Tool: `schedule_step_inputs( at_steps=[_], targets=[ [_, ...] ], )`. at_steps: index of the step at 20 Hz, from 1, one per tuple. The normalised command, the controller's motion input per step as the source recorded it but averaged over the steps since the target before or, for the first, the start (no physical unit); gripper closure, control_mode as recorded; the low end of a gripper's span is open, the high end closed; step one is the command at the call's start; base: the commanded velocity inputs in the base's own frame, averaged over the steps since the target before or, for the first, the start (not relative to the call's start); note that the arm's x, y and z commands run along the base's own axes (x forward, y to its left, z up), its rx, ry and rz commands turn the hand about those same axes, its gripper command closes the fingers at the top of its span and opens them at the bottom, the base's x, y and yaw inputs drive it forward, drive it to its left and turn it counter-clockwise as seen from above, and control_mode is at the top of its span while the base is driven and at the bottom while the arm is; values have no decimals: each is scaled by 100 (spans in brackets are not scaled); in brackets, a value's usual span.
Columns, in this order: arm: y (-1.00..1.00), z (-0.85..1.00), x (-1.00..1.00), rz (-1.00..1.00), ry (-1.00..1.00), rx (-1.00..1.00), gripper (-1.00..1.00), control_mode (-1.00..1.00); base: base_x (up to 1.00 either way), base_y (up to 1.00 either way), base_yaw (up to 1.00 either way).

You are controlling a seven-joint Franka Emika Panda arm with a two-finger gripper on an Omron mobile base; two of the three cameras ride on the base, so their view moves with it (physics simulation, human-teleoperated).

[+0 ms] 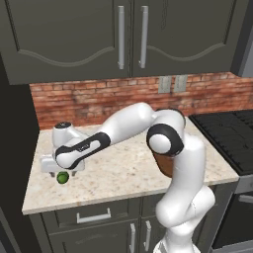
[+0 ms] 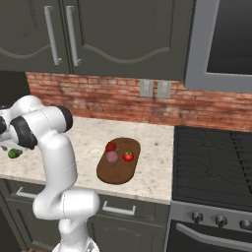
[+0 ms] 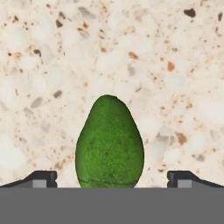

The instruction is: Place the avocado, onion, tomato, and bell pepper on the cutting board.

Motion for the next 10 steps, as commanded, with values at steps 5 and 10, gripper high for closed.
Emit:
schedule_step_inputs(
  at_steps=[5,10],
  targets=[
    [0,-16,14,0,3,-2,-100,-100,0,0,0],
    [0,-15,10,0,1,-3,-100,-100,0,0,0]
  ],
)
